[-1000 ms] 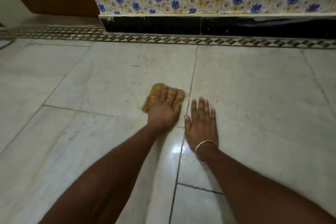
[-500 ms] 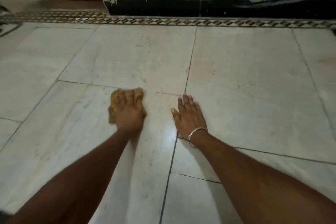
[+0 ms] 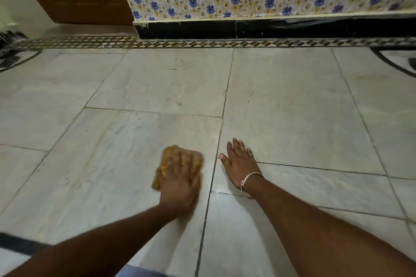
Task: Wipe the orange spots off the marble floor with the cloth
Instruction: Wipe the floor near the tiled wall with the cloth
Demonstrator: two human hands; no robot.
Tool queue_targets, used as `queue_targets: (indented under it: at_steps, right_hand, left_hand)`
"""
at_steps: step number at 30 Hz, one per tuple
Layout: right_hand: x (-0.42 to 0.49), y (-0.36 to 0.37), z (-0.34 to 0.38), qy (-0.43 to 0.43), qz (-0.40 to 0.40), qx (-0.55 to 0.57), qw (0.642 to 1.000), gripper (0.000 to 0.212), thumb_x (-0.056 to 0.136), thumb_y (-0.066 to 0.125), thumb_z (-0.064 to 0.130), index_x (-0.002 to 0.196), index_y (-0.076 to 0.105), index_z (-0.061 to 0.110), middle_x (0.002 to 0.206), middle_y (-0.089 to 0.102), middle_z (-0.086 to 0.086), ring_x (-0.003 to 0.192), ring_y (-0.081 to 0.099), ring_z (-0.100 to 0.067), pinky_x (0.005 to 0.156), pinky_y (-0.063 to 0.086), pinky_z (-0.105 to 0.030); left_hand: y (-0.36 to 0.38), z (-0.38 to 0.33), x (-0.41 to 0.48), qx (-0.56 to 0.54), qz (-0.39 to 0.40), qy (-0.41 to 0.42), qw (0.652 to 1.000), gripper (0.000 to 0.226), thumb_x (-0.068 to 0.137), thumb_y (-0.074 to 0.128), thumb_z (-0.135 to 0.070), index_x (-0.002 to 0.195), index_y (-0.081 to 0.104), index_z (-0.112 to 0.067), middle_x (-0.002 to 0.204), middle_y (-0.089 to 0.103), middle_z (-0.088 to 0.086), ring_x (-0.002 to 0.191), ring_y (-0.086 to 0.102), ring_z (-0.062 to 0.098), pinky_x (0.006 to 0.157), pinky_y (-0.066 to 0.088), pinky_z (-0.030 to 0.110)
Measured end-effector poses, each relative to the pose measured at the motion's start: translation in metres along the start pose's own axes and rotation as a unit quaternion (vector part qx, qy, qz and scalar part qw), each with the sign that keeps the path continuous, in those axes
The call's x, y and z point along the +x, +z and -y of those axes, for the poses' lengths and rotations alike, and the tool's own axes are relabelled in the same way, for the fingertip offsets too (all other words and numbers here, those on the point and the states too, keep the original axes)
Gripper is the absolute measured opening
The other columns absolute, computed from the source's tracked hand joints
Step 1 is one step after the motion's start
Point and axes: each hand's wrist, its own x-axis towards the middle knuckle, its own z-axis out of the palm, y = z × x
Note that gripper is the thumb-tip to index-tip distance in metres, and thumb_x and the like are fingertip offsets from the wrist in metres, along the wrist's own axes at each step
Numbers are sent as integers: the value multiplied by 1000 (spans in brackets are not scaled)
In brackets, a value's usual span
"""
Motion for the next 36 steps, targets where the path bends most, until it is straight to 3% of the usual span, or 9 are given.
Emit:
queue_targets:
  at_steps: [3, 9, 14, 19, 23, 28, 32, 34, 36]
  right_hand:
    - [-13, 15, 1, 5, 3, -12, 1000, 67, 106, 15, 51, 160, 1, 14, 168, -12, -7, 155, -13, -21, 125, -8, -40]
    - [-25, 15, -10, -4, 21, -30, 999, 68, 105, 16, 52, 160, -3, 17, 167, -16, -6, 154, -16, -20, 125, -9, -39]
    - [-28, 24, 4, 16, 5, -1, 1000, 72, 104, 13, 56, 160, -4, 15, 167, -17, -6, 154, -18, -21, 124, -11, -42]
    - [-34, 15, -18, 2, -2, -12, 1000, 68, 105, 13, 53, 161, 0, 17, 168, -13, -5, 154, -15, -19, 125, -9, -39]
    - [-35, 16, -19, 7, -10, -6, 1000, 68, 105, 13, 52, 160, -2, 17, 168, -15, -4, 154, -18, -18, 125, -10, -38]
    - [-45, 24, -3, -12, 11, -4, 1000, 76, 100, 9, 60, 160, 1, 14, 168, -14, -4, 154, -17, -17, 124, -12, -36]
    - [-43, 10, -5, -4, -9, 43, 999, 69, 104, 16, 53, 160, 8, 14, 169, -10, -4, 155, -13, -16, 123, -8, -33]
    - [-43, 2, 3, 3, -30, 109, 994, 66, 105, 21, 51, 160, 17, 14, 169, -2, -3, 155, -5, -15, 124, -2, -31]
    - [-39, -10, 17, 28, -64, 229, 971, 63, 104, 27, 52, 156, 30, 18, 168, 13, -1, 155, 10, -16, 124, 9, -32]
  left_hand:
    - [-5, -1, 0, 58, 24, 121, 991, 68, 100, 10, -67, 158, -15, -44, 167, -30, -3, 157, -24, 21, 126, -9, 60]
    - [-6, 18, -30, -4, 28, -66, 997, 71, 105, 16, -62, 162, -16, -36, 168, -32, 2, 156, -27, 27, 124, -13, 60]
    - [4, -13, -47, 75, 49, 202, 975, 66, 105, 13, -63, 162, -10, -40, 169, -29, -4, 155, -31, 17, 126, -10, 57]
    - [12, 4, -54, -3, 0, -33, 999, 70, 99, 2, -64, 163, -12, -36, 168, -31, 1, 155, -28, 22, 124, -16, 53]
    - [16, -28, -73, -3, 27, 95, 995, 68, 93, -5, -59, 159, -10, -43, 166, -32, -3, 154, -31, 20, 126, -16, 51]
    - [-6, 20, -27, -53, -24, -21, 998, 65, 101, 36, -24, 165, 20, -28, 174, 3, 4, 161, 3, 28, 129, 10, 56]
    - [-23, -14, -57, -132, -3, -9, 991, 43, 108, 41, -36, 152, 43, -32, 154, 51, 3, 142, 49, 24, 110, 45, 35]
    - [-52, -37, -52, -313, -25, -38, 949, 26, 109, 45, -34, 133, 56, -33, 116, 68, -7, 109, 68, 17, 78, 51, 20]
    - [-84, -52, -30, -490, -17, -91, 867, 24, 109, 47, -29, 127, 62, -25, 113, 74, 1, 103, 72, 20, 79, 58, 26]
